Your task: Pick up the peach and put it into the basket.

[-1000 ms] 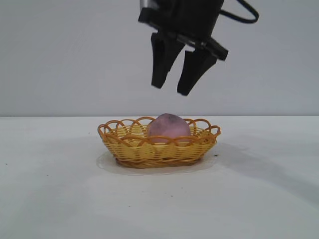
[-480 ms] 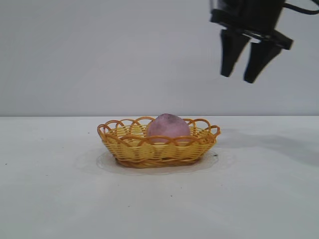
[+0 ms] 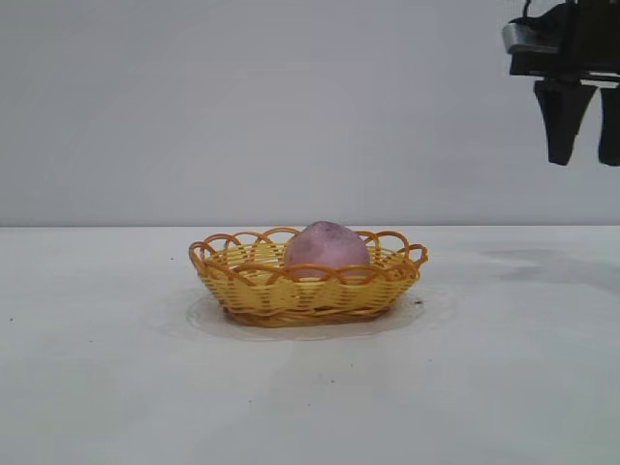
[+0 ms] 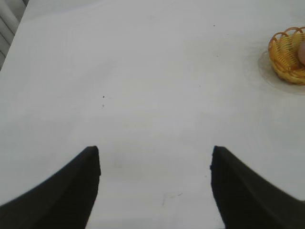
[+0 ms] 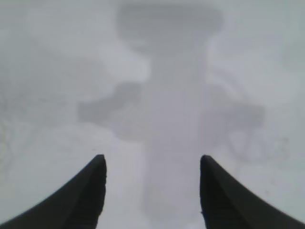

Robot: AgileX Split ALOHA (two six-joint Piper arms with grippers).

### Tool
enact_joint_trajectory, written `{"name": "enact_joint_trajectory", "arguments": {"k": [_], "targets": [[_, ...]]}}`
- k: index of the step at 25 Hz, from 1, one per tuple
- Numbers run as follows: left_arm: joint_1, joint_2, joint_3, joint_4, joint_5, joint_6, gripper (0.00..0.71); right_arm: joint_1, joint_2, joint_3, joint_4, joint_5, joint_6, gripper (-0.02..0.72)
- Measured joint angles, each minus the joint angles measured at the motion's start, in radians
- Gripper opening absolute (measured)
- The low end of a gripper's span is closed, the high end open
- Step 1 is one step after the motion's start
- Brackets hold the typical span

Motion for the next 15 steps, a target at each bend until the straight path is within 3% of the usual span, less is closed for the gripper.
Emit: {"name": "enact_joint_trajectory", "arguments": {"k": [5,15], "targets": [[0.000,0.000,0.000,0.000,0.000,0.000,0.434,-0.049,-0.046,0.018,0.006,0.002,0.004,0.370],[0.000,0.000,0.000,0.000,0.000,0.000,0.434,-0.052,-0.284,0.199,0.009,0.006,0.006,0.370]]}}
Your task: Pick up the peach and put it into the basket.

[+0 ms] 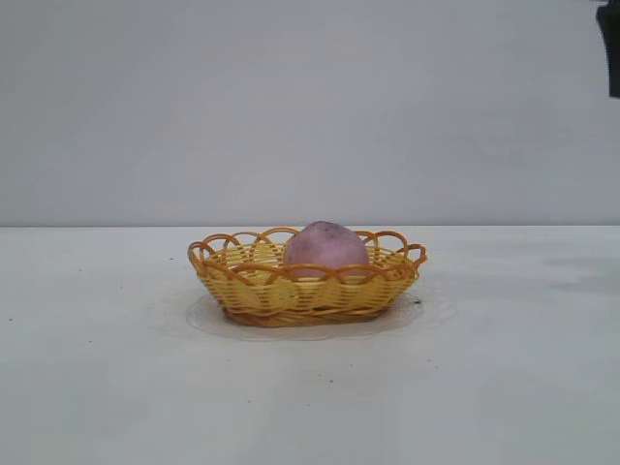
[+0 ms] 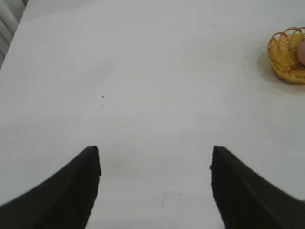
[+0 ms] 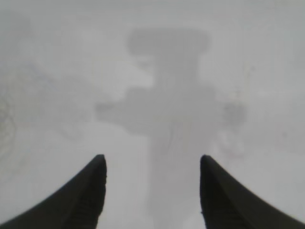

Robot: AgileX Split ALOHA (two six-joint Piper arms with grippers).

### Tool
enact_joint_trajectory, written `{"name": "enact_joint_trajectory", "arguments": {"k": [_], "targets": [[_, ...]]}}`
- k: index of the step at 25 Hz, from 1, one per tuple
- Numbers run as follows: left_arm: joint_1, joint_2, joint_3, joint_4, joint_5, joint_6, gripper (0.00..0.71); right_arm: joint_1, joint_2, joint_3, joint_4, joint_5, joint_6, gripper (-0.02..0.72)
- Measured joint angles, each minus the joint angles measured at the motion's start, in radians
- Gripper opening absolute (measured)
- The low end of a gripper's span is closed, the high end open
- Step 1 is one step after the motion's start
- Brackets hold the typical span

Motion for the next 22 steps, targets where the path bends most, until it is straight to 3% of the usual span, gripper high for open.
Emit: {"name": "enact_joint_trajectory", "arguments": {"k": [11,22], "targets": [[0.000,0.000,0.000,0.000,0.000,0.000,0.434,0.000,-0.328,0.226,-0.014,0.005,0.002,0.370],[0.000,0.000,0.000,0.000,0.000,0.000,0.434,0.000,-0.876,0.603,-0.016,0.014,0.002,0.370]]}}
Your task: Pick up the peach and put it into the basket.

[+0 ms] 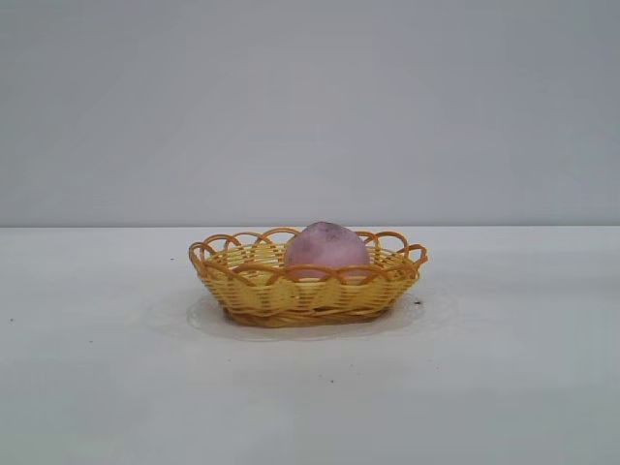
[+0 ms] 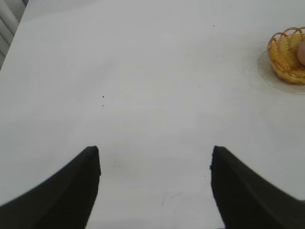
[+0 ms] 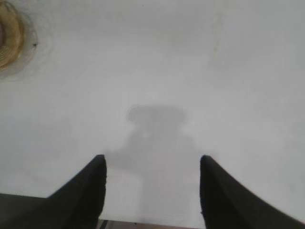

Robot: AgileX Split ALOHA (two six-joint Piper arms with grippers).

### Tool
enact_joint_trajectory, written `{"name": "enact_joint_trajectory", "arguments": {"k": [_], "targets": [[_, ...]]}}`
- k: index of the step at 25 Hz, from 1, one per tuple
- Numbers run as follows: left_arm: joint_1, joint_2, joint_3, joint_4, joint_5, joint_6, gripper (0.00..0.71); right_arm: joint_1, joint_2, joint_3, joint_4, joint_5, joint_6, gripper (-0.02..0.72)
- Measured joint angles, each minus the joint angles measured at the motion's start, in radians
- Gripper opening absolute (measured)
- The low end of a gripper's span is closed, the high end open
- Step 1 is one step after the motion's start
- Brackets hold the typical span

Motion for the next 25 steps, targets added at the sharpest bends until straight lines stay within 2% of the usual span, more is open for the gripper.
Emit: {"name": "enact_joint_trajectory", "arguments": {"k": [13,20,25], "targets": [[0.000,0.000,0.000,0.000,0.000,0.000,0.434,0.000,-0.702,0.428,0.018,-0.003,0.037,0.370],[0.000,0.000,0.000,0.000,0.000,0.000,0.434,0.000,-0.926,0.444,-0.012,-0.015,0.066,0.370],[0.000,0.000,0.000,0.002,0.000,0.000,0.434,0.004,-0.951,0.453,-0.027,-0.043,0.067,0.370]]}}
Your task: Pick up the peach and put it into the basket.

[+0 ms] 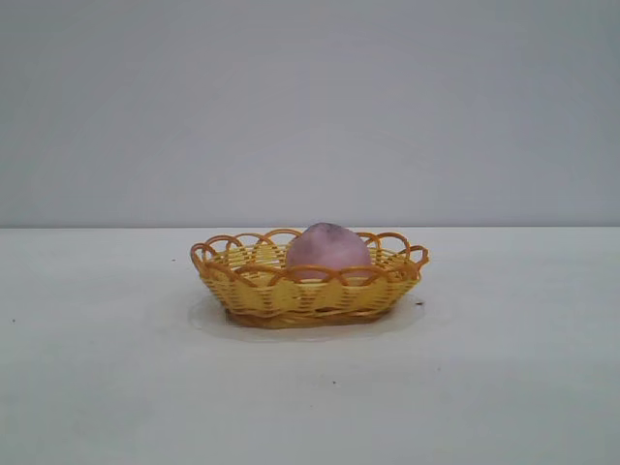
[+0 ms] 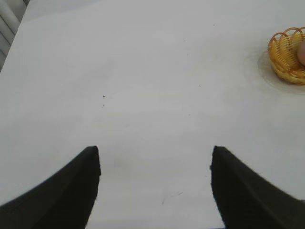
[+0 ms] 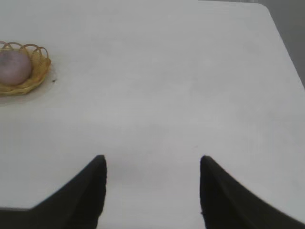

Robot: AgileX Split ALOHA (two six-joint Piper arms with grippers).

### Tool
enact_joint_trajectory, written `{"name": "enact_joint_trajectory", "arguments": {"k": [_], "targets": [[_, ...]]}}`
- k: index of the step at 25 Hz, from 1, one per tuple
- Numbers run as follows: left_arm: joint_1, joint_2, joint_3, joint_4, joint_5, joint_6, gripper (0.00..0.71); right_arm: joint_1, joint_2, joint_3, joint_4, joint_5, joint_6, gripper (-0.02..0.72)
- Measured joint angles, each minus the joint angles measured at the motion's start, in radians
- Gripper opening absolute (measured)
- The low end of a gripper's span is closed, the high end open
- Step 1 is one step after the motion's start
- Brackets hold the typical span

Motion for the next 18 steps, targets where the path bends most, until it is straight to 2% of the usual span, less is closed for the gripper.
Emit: {"name": "enact_joint_trajectory", "arguments": {"k": [5,18], "targets": [[0.000,0.000,0.000,0.000,0.000,0.000,0.434,0.019,-0.002,0.031,0.002,-0.052,0.004,0.370],[0.000,0.000,0.000,0.000,0.000,0.000,0.434,0.029,-0.002,0.032,0.035,-0.058,0.004,0.370]]}}
